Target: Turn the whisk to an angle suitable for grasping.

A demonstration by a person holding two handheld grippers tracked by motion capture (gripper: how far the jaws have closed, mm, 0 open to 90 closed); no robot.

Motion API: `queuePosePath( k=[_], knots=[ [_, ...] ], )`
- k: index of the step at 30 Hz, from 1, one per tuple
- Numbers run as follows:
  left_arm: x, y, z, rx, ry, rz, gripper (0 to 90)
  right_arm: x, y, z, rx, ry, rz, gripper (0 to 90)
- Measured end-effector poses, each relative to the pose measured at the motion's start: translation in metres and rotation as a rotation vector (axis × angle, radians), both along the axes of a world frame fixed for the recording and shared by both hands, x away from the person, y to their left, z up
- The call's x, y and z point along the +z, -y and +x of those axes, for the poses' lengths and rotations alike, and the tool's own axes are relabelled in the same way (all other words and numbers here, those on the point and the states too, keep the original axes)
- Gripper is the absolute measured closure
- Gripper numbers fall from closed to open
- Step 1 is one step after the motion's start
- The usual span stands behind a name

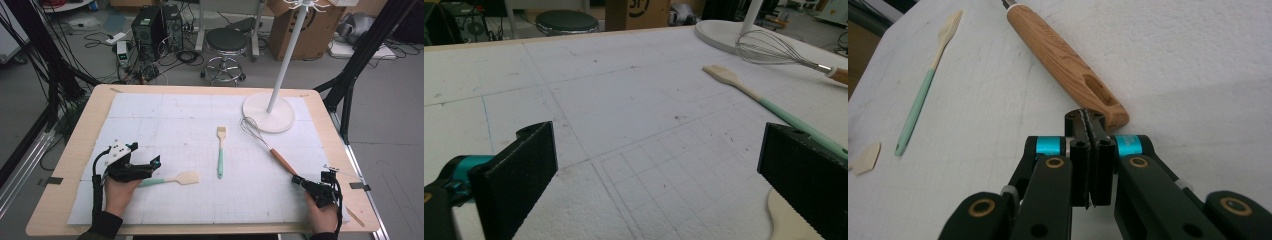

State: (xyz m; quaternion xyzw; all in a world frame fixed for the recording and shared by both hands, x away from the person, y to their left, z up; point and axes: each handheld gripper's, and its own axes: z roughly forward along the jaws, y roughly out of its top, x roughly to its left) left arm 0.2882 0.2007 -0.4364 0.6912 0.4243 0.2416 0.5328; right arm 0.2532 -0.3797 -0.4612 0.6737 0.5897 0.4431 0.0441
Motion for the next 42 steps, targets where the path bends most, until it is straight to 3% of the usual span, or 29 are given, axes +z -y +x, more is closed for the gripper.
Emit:
queuePosePath(
  k=[7, 15, 28, 35, 38, 42],
  knots=[
    [0.0, 0.0, 0.0, 0.0, 0.001, 0.002, 3.3, 0.0, 0.002, 0.004, -0.015, -0.01, -0.001, 89.5],
    [0.0, 0.0, 0.0, 0.0, -0.001, 0.005, 3.3, 0.0, 0.011, 0.022, -0.042, -0.014, -0.003, 89.5],
    [0.0, 0.0, 0.001, 0.0, -0.003, 0.006, 3.3, -0.001, 0.022, 0.047, -0.093, -0.03, 0.035, 89.5],
    [-0.001, 0.0, 0.001, 0.002, -0.002, 0.004, 3.3, 0.0, 0.022, 0.057, -0.098, -0.035, 0.007, 89.5],
    [-0.001, 0.0, 0.001, 0.002, -0.003, 0.005, 3.3, 0.001, 0.021, 0.059, -0.115, -0.029, 0.019, 89.5],
    [-0.001, 0.0, 0.001, 0.0, -0.003, 0.003, 3.3, 0.009, 0.007, 0.064, -0.087, 0.013, 0.026, 89.5]
  ],
)
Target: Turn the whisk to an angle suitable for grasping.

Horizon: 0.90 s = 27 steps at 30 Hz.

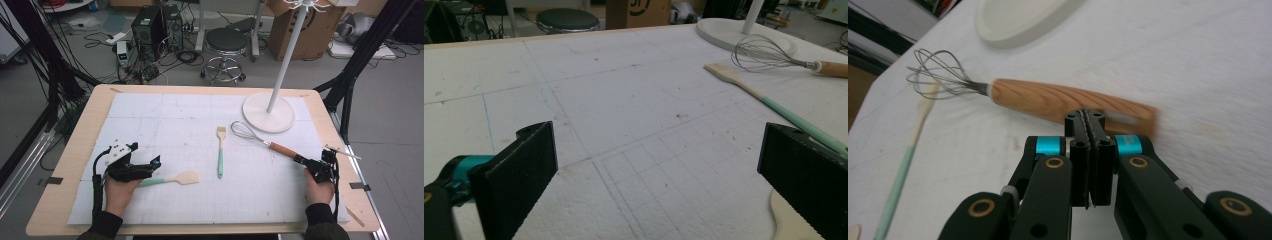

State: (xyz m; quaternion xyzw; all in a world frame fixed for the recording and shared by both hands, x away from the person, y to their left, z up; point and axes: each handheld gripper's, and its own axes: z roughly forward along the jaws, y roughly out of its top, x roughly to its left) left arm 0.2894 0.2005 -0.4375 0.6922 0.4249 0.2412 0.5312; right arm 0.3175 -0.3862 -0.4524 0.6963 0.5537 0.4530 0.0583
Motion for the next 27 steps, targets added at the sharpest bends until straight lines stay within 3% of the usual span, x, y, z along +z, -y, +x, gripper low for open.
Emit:
queuePosePath(
  k=[7, 10, 14, 16, 19, 22, 27],
  knots=[
    [0.0, 0.001, 0.0, -0.003, 0.001, 0.002, 3.3, 0.023, -0.048, 0.046, 0.076, 0.027, -0.002, 89.5],
    [0.0, 0.0, -0.001, -0.004, 0.002, 0.0, 3.3, 0.027, -0.068, 0.069, 0.097, 0.003, -0.002, 89.5],
    [0.0, -0.002, -0.001, -0.006, 0.001, -0.003, 3.3, 0.02, -0.082, 0.092, 0.093, -0.039, -0.022, 89.5],
    [0.0, -0.003, -0.002, -0.007, 0.002, -0.007, 3.3, 0.013, -0.083, 0.097, 0.087, -0.074, 0.002, 89.5],
    [0.001, -0.003, -0.003, -0.005, 0.004, -0.008, 3.3, 0.002, -0.087, 0.1, 0.102, -0.119, -0.019, 89.5],
    [0.001, -0.003, -0.003, -0.004, 0.006, -0.009, 3.3, 0.002, -0.093, 0.098, 0.126, -0.095, -0.049, 89.5],
    [0.002, -0.003, -0.003, -0.004, 0.005, -0.007, 3.3, 0.006, -0.102, 0.09, 0.17, -0.102, -0.066, 89.5]
  ],
)
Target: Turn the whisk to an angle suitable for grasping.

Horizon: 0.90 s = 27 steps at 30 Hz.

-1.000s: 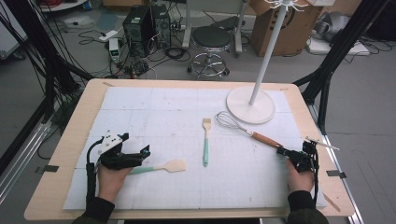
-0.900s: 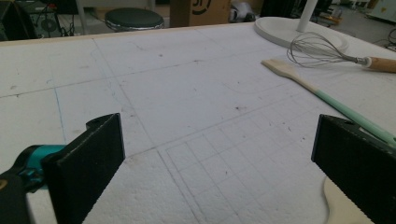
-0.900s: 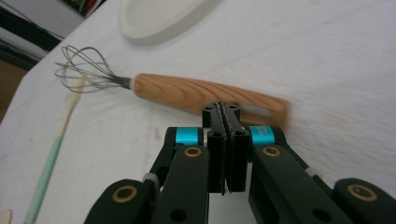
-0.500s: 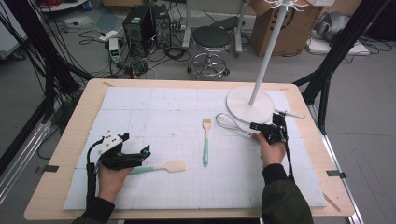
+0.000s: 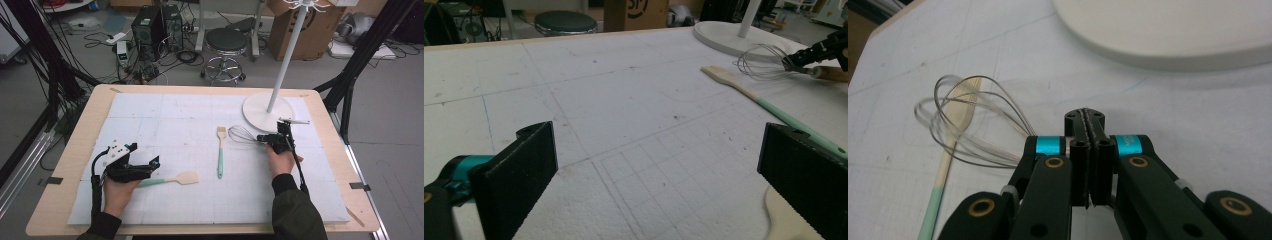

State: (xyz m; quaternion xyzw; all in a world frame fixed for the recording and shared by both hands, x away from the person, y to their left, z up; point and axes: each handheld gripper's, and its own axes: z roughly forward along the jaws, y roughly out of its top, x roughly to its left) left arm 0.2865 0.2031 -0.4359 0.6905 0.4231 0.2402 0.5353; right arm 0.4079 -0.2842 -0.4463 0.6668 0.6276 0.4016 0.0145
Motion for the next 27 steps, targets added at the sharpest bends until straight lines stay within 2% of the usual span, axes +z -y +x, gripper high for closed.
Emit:
queuePosePath(
  k=[8, 11, 12, 15, 17, 21, 27],
  knots=[
    [0.0, 0.0, 0.0, -0.001, 0.002, -0.001, 3.3, 0.009, -0.017, -0.016, 0.07, 0.026, -0.021, 89.5],
    [0.0, 0.0, 0.0, -0.002, 0.002, -0.001, 3.3, 0.01, -0.023, -0.021, 0.085, 0.027, -0.058, 89.5],
    [0.0, 0.0, 0.0, -0.002, 0.002, -0.001, 3.3, 0.01, -0.024, -0.023, 0.088, 0.023, -0.052, 89.5],
    [0.0, 0.0, 0.0, -0.004, 0.003, 0.0, 3.3, 0.001, -0.018, -0.03, 0.071, 0.007, 0.027, 89.5],
    [0.0, 0.0, 0.0, -0.002, 0.003, -0.003, 3.3, -0.006, -0.013, -0.036, 0.069, 0.014, 0.03, 89.7],
    [0.0, 0.001, 0.0, -0.002, 0.004, 0.002, 3.3, -0.004, -0.011, -0.048, 0.076, 0.045, 0.037, 89.6],
    [0.0, 0.002, 0.0, 0.0, 0.0, 0.006, 3.3, 0.001, -0.007, -0.061, 0.097, 0.047, 0.047, 89.6]
  ],
)
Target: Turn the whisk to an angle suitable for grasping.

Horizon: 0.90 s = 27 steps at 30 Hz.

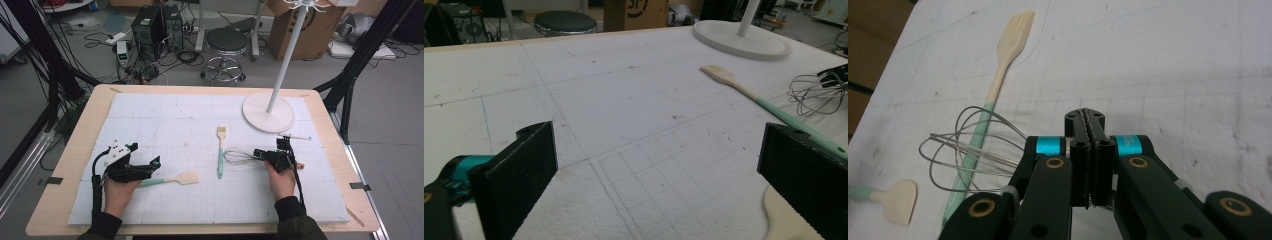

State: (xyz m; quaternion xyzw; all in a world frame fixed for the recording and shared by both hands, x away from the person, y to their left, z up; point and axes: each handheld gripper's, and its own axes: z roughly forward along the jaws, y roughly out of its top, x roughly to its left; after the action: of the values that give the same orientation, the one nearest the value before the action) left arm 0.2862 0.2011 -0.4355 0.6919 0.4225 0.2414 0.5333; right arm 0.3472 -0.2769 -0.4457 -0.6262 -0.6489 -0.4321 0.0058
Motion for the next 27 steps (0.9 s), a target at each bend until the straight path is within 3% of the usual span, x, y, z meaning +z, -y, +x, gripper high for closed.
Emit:
queuePosePath(
  k=[9, 27],
  knots=[
    [0.0, 0.0, 0.0, 0.0, 0.003, -0.005, 3.3, 0.002, 0.005, -0.017, 0.01, 0.004, -0.005, 89.6],
    [0.0, 0.0, 0.0, -0.002, 0.001, 0.0, 3.3, 0.004, 0.016, -0.026, -0.002, 0.039, 0.032, 89.6]
  ],
)
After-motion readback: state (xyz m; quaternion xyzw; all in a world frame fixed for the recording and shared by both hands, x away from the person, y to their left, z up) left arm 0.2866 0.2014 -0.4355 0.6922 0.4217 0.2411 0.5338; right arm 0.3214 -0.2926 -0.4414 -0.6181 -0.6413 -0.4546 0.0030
